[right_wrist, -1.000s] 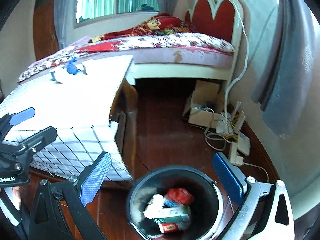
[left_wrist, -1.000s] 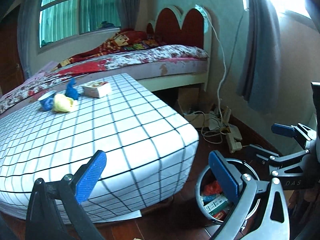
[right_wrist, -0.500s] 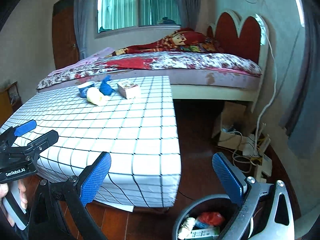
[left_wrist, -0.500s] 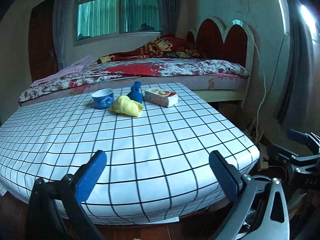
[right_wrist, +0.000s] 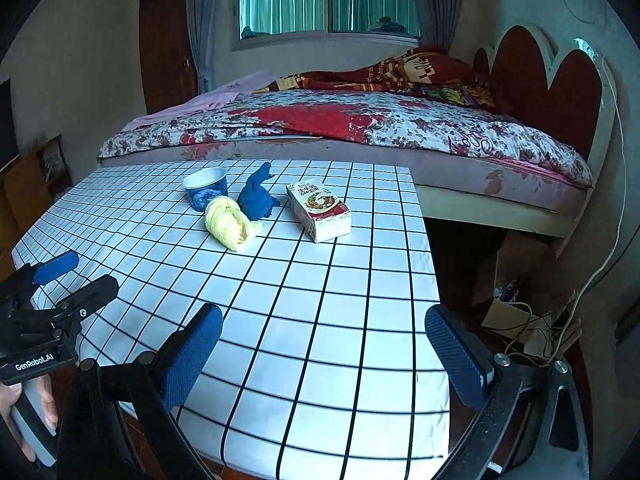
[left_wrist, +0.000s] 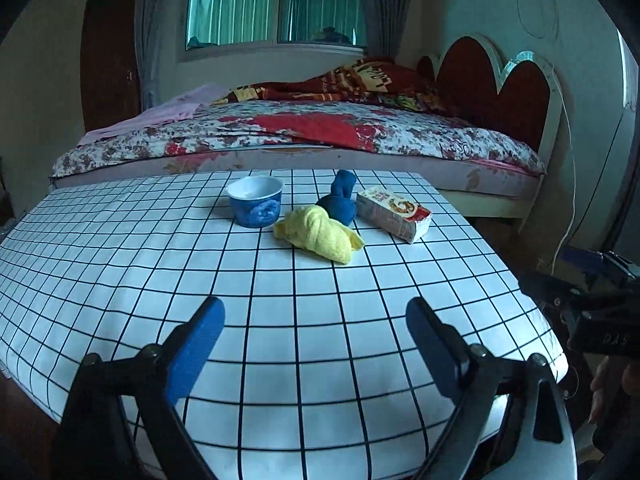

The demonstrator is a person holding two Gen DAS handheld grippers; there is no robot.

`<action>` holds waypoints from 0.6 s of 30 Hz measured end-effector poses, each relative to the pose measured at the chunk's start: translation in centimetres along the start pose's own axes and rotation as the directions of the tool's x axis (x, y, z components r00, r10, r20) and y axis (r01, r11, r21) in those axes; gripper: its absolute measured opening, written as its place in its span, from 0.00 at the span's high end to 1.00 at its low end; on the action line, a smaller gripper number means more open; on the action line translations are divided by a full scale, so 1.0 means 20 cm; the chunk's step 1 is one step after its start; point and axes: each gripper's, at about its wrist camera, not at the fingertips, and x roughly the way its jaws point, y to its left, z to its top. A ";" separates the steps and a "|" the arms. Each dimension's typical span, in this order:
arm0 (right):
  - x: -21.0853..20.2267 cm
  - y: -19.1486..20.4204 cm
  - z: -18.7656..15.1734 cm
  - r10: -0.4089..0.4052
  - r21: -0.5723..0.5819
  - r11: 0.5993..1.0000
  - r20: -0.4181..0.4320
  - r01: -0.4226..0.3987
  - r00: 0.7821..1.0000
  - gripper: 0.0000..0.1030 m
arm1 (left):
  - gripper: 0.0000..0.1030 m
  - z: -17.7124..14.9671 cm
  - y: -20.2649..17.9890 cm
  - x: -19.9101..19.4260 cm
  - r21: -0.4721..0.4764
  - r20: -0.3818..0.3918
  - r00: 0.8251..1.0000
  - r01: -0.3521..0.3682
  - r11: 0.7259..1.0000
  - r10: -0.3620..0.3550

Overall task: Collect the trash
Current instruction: 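Grasp the yellow cloth with the left tool while the right tool grasps the nut-milk carton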

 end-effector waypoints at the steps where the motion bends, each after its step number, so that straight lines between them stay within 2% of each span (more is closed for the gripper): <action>1: 0.05 0.00 0.03 0.007 -0.005 1.000 -0.008 -0.007 1.000 0.01 | 0.13 0.03 -0.01 0.05 0.005 -0.005 1.000 -0.003 1.000 0.004; 11: 0.60 -0.07 0.23 0.050 -0.058 0.997 -0.125 -0.058 0.991 0.05 | 0.13 0.20 -0.06 0.55 0.018 -0.091 0.995 -0.036 0.999 0.038; 15: 0.81 -0.10 0.29 0.066 -0.051 0.996 -0.177 -0.076 0.982 0.05 | 0.14 0.23 -0.04 0.71 0.019 -0.135 0.989 -0.049 0.999 0.052; 18: 0.92 -0.09 0.30 0.071 -0.063 0.994 -0.209 -0.086 0.975 0.10 | 0.18 0.24 -0.01 0.77 -0.005 -0.174 0.984 -0.033 0.999 0.032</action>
